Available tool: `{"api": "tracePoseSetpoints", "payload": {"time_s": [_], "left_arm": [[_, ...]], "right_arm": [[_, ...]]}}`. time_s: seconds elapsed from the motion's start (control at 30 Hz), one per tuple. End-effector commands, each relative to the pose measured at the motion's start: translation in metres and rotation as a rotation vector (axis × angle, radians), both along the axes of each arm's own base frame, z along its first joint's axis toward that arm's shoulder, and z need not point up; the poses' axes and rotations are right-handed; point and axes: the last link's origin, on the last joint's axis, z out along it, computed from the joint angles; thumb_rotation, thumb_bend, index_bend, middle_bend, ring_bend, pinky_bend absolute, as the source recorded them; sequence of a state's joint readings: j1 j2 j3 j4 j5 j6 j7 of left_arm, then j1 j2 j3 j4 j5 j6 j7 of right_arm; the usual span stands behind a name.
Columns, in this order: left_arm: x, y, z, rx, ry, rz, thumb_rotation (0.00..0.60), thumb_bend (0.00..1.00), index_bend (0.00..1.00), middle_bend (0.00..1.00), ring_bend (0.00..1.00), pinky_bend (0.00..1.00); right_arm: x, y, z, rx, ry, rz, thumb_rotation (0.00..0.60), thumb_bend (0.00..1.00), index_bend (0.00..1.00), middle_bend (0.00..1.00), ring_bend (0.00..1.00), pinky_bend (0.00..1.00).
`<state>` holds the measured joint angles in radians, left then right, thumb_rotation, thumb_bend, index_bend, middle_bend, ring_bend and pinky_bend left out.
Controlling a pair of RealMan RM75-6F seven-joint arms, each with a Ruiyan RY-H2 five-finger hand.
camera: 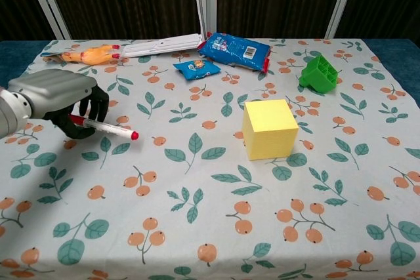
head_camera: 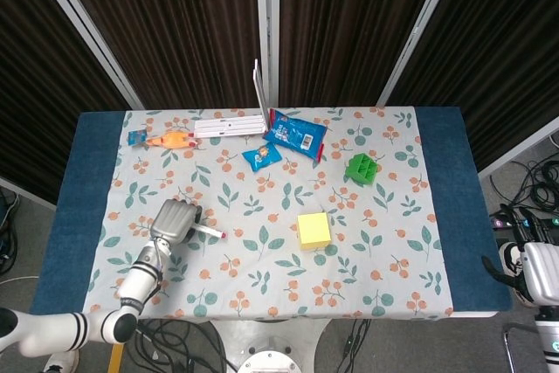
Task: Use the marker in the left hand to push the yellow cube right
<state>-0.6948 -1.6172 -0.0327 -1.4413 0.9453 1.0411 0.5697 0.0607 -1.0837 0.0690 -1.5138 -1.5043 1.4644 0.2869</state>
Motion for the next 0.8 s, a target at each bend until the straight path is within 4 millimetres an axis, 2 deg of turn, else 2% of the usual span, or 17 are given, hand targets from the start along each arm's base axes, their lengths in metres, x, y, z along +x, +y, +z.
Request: {"api": "tracePoseSetpoints", "payload": {"time_s": [0.03,0.13,0.23,0.37,0.43,0.6,0.8], "left_arm": [[-0.001,-0.001,0.001,0.0,-0.009,0.007,0.6,0.43,0.39,0.44,0.35,0.46],[0.0,-0.002,0.009,0.024,-0.038,0.017,0.6,0.43,0.29,0.34,0.28,0.44],[-0.004,-0.002,0.026,0.068,-0.069,0.035,0.6,0.43,0.26,0.32,0.26,0.42],[-0.023,-0.004,0.07,0.219,-0.159,0.088,0.6,0.4,0.26,0.31,0.26,0.37],[-0.035,-0.008,0.09,0.293,-0.197,0.106,0.6,0.35,0.26,0.31,0.26,0.36],[-0.072,-0.036,0.132,0.417,-0.199,0.108,0.6,0.23,0.26,0.29,0.22,0.32],[-0.092,-0.078,0.15,0.457,-0.157,0.079,0.6,0.16,0.26,0.28,0.21,0.29]], "right_arm": [[0.0,0.001,0.001,-0.001,0.001,-0.002,0.6,0.18,0.0,0.22,0.0,0.09],[0.0,0.001,0.002,-0.006,-0.001,-0.006,0.6,0.18,0.0,0.22,0.0,0.09],[-0.001,0.001,0.003,-0.01,-0.002,-0.012,0.6,0.18,0.0,0.22,0.0,0.09],[-0.005,-0.002,0.006,-0.012,-0.003,-0.025,0.6,0.18,0.0,0.21,0.0,0.09],[-0.006,-0.003,0.008,-0.013,-0.001,-0.025,0.6,0.18,0.0,0.2,0.0,0.09],[-0.006,-0.003,0.007,0.004,-0.008,-0.004,0.6,0.18,0.0,0.16,0.0,0.06],[-0.001,-0.002,0.006,0.01,-0.038,0.025,0.6,0.18,0.0,0.16,0.0,0.05]]}}
